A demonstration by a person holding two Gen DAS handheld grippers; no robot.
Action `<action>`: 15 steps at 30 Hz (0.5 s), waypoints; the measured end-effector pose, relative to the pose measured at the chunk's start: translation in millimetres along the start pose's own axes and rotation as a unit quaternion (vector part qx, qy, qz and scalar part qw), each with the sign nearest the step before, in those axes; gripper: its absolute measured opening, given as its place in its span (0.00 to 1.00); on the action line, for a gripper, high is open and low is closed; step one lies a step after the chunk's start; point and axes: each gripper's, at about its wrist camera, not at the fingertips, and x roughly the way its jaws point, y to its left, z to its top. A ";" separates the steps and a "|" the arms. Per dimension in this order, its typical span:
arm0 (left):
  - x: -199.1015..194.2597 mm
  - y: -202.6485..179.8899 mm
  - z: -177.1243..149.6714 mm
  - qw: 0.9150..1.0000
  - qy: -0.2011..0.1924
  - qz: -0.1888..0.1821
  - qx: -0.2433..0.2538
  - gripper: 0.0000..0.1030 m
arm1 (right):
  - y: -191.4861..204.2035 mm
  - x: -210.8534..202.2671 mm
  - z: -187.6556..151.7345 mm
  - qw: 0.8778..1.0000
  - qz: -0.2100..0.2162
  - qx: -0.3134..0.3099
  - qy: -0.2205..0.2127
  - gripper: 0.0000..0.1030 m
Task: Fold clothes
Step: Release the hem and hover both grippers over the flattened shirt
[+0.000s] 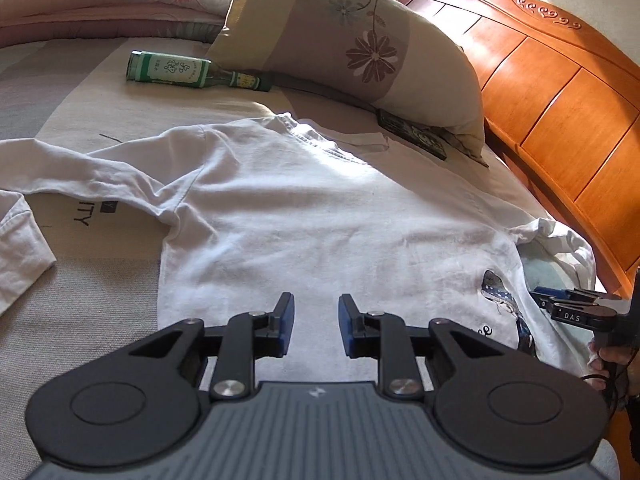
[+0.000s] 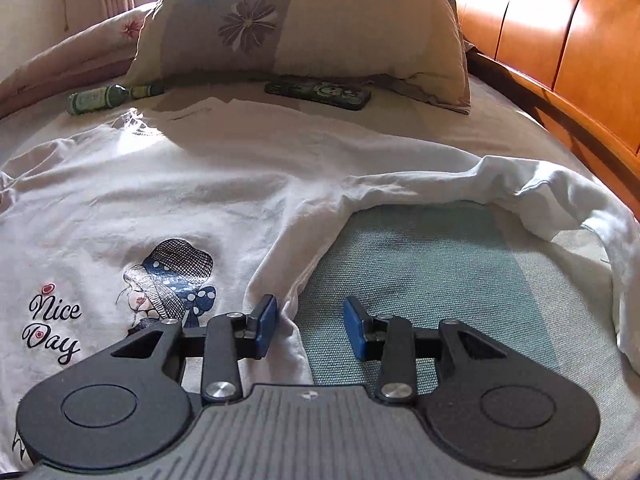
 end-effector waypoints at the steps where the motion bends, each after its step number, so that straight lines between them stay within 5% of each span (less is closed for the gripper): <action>1: 4.2 -3.9 -2.7 1.000 0.005 0.003 0.009 0.25 | 4.6 -1.9 -1.0 1.000 -0.004 -0.011 0.002 0.40; 6: 7.0 -7.1 -8.4 0.999 0.017 0.011 0.025 0.26 | 2.3 -11.2 -7.8 0.999 0.036 0.001 0.019 0.08; 15: 1.4 -4.5 -13.8 0.998 0.030 0.024 0.041 0.34 | -36.8 -26.0 -4.5 0.998 -0.027 0.052 0.020 0.09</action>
